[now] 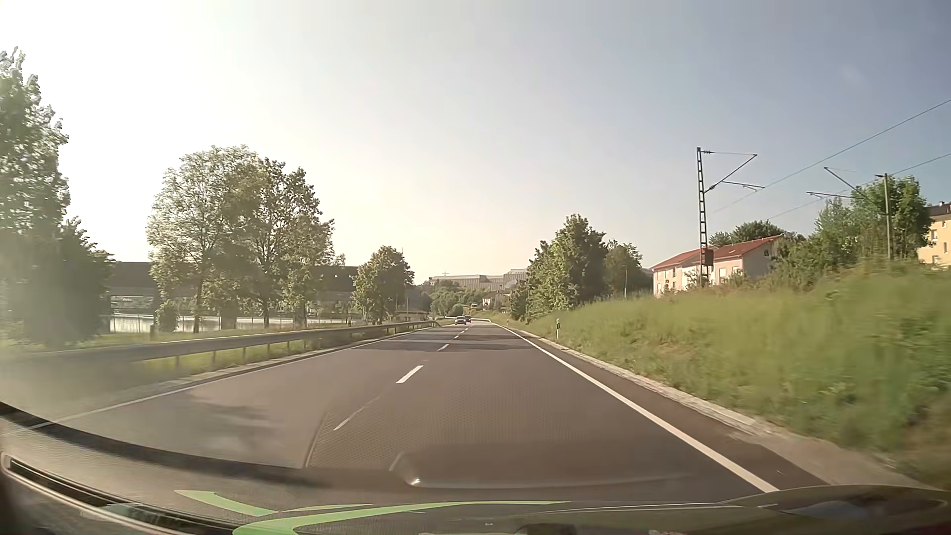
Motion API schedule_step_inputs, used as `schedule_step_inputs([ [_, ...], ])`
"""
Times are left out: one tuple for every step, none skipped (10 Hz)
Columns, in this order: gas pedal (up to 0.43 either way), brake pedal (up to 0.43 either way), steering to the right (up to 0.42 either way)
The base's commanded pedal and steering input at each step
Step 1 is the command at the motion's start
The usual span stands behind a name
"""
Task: Follow the waypoints while adhering to traffic rules and regulations
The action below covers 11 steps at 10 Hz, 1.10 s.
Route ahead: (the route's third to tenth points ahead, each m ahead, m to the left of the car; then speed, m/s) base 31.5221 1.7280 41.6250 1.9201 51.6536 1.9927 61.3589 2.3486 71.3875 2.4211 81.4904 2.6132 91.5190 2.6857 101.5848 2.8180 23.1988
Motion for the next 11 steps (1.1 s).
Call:
schedule_step_inputs([
  [0.15,0.0,-0.007],
  [0.15,0.0,-0.007],
  [0.15,0.0,-0.006],
  [0.15,0.0,-0.005],
  [0.15,0.0,-0.005],
  [0.15,0.0,-0.004],
  [0.15,0.0,-0.004],
  [0.15,0.0,-0.003],
  [0.15,0.0,-0.001],
  [0.15,0.0,0.0],
  [0.15,0.0,0.0],
])
